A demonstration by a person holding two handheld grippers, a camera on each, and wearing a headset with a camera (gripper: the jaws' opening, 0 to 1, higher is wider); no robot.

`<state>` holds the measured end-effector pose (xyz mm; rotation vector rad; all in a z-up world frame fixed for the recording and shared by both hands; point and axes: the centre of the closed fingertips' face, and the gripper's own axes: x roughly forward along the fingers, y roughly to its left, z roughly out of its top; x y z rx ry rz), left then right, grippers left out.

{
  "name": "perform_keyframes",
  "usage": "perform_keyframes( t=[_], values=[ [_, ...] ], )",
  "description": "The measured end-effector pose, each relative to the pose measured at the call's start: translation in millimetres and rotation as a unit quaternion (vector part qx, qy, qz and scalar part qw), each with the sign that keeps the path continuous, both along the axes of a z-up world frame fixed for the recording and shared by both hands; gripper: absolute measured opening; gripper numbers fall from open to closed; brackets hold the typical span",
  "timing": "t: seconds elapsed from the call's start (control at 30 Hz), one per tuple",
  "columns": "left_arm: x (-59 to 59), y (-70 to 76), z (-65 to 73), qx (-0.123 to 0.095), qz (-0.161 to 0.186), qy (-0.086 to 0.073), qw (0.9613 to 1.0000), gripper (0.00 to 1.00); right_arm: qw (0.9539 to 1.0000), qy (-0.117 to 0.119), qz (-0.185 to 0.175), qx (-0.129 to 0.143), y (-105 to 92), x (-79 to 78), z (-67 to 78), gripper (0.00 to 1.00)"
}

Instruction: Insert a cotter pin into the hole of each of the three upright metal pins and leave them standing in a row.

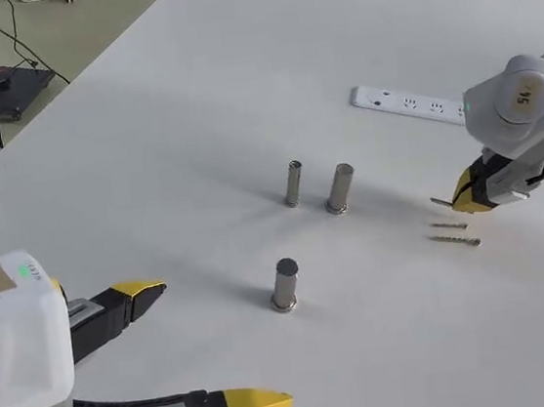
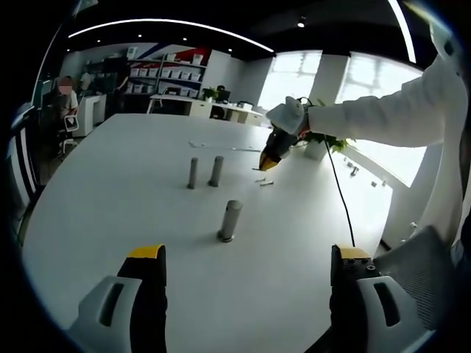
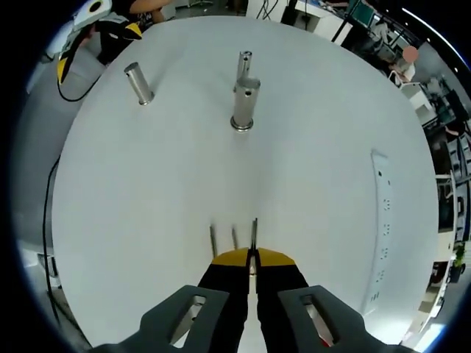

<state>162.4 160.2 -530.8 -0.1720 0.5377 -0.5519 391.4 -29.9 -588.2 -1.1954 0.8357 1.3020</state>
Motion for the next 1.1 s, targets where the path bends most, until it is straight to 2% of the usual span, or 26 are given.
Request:
perform_keyframes(
  t=[0.17,0.5,0.63,0.7,0.8,0.97,1.0,1.03,1.1],
  values=[
    [-0.4,-3.5,4.5,-0.008,-0.003,-0.003,1.0,0.93,0.9995,-0.023,0.023,-0.006,-1.2,-13.1,8.2,0.0],
    [1.7,-7.1,20.1,-0.009,-0.022,-0.018,0.9996,0.89,0.9979,-0.051,0.035,0.021,0.4,-42.7,36.2,0.0],
    [8.9,-8.1,28.8,-0.014,-0.03,-0.022,0.9992,0.86,0.9969,-0.06,0.036,0.037,1.9,-42.3,43.0,0.0],
    [15.7,-12.3,36.3,-0.018,-0.039,-0.032,0.9986,0.85,0.996,-0.063,0.031,0.055,5.8,-45.9,48.8,0.0],
    [24.5,-19.5,45.1,-0.021,-0.052,-0.043,0.9975,0.79,0.9944,-0.076,0.035,0.065,9.7,-56.0,57.0,0.0],
    [41.5,-32.3,55.7,-0.034,-0.063,-0.052,0.9961,0.77,0.9924,-0.091,0.048,0.068,12.6,-72.7,63.6,0.0],
    [47.3,-38.8,59.8,-0.047,-0.065,-0.054,0.9953,0.77,0.9922,-0.09,0.046,0.074,13.3,-74.0,65.3,0.0],
    [48.6,-40.4,60.8,-0.05,-0.066,-0.055,0.9951,0.76,0.992,-0.09,0.046,0.076,13.4,-73.5,65.6,0.0],
    [54.9,-48.9,65.9,-0.076,-0.067,-0.056,0.9933,0.75,0.9913,-0.093,0.042,0.083,13.6,-77.0,67.8,0.0]
  ],
)
